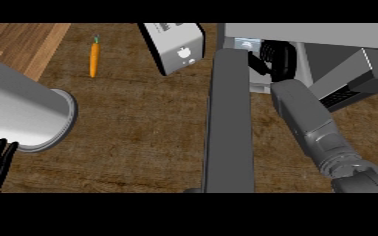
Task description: Pick up the milk, place it into the microwave and close the microwave
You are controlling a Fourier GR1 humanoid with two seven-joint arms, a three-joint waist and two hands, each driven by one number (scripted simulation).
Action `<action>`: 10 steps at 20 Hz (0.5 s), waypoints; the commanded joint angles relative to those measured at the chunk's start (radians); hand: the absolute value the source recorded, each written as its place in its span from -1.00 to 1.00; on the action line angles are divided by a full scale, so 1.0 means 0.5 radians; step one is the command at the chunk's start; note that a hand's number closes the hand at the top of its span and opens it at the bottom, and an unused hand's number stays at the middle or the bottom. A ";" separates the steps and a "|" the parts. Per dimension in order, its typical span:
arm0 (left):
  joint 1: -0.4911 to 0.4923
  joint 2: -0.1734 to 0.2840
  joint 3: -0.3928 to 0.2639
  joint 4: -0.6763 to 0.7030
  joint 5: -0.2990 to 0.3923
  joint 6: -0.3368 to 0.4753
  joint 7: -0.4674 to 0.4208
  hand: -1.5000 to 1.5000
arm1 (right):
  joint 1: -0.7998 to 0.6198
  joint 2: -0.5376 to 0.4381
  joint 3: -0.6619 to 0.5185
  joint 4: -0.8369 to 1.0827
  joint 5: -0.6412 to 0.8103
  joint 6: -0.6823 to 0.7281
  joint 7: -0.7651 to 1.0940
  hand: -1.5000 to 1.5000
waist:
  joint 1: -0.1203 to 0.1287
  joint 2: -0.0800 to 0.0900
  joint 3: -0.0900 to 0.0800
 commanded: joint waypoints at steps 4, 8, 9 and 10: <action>-0.119 0.016 -0.012 0.043 -0.033 0.042 0.027 -1.00 | -0.001 -0.095 -0.037 0.063 -0.005 -0.059 0.022 1.00 | 0.021 0.022 0.002; -0.081 0.004 -0.012 0.078 -0.025 0.014 0.012 -1.00 | 0.073 -0.207 -0.038 0.087 0.004 0.050 -0.004 1.00 | 0.043 0.029 0.004; -0.116 0.001 -0.037 0.029 -0.034 0.042 0.054 -1.00 | 0.079 -0.158 -0.087 0.083 -0.043 -0.011 0.019 1.00 | 0.042 0.032 0.007; -0.073 0.016 -0.012 0.085 -0.017 -0.006 0.014 -1.00 | 0.111 -0.207 -0.080 0.092 -0.031 -0.062 0.006 1.00 | 0.065 0.043 0.005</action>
